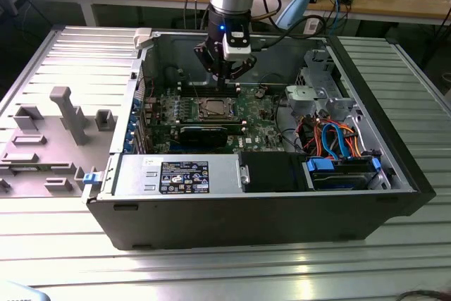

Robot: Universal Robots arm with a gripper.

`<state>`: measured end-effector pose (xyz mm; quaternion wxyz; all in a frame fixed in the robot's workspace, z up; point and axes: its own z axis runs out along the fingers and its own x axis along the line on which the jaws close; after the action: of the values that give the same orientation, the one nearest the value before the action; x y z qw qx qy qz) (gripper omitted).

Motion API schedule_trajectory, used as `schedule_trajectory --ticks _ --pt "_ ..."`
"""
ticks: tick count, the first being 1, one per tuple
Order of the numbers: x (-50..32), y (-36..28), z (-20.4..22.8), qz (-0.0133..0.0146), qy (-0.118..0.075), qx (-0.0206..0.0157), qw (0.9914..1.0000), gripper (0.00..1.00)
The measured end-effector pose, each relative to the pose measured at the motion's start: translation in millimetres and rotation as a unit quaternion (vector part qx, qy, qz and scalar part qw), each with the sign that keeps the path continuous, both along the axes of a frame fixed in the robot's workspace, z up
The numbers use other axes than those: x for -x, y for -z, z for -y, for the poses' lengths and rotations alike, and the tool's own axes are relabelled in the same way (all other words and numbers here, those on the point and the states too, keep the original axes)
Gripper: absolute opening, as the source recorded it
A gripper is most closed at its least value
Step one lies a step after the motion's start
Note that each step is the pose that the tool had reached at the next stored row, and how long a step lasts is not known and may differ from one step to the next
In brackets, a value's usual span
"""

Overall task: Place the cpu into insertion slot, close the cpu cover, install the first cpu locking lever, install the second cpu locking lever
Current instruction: 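Install the first cpu locking lever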

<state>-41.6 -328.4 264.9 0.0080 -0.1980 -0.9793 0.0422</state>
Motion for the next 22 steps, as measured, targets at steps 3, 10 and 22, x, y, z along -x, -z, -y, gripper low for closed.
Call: schedule_trajectory --ticks 3,10,22 --pt "0.0 0.0 0.0 0.0 -0.004 0.0 0.99999 0.11" --pt "0.0 0.0 0.0 0.0 -0.012 0.0 0.99992 0.11" --pt "0.0 0.0 0.0 0.0 -0.026 0.0 0.99967 0.11"
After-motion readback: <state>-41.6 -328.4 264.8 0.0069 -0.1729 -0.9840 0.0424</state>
